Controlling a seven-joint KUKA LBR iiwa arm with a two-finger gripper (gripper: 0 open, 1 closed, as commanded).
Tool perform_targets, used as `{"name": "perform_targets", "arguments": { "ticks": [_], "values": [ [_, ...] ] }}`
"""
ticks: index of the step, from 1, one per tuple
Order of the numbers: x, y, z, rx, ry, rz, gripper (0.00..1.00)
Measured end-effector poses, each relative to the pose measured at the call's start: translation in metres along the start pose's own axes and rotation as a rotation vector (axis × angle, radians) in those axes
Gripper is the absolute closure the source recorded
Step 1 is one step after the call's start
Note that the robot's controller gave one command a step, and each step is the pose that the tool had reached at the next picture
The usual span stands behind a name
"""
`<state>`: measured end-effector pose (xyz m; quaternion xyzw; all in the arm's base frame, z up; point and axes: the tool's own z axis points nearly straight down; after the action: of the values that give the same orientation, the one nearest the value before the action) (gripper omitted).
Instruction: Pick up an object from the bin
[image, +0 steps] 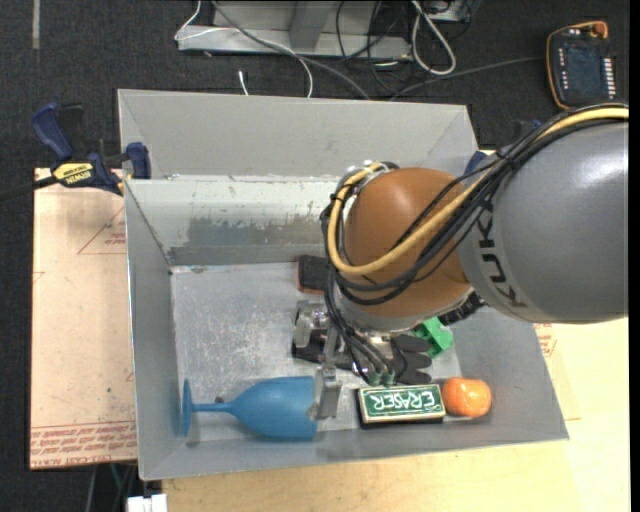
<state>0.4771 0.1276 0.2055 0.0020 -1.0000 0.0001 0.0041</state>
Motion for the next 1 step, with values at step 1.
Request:
{"name": "perform_targets", "arguments": {
  "ticks": [1],
  "values": [
    [-0.0018,-0.0009,-0.0038,-0.001,-0.008,0.005,0.0]
  ]
}}
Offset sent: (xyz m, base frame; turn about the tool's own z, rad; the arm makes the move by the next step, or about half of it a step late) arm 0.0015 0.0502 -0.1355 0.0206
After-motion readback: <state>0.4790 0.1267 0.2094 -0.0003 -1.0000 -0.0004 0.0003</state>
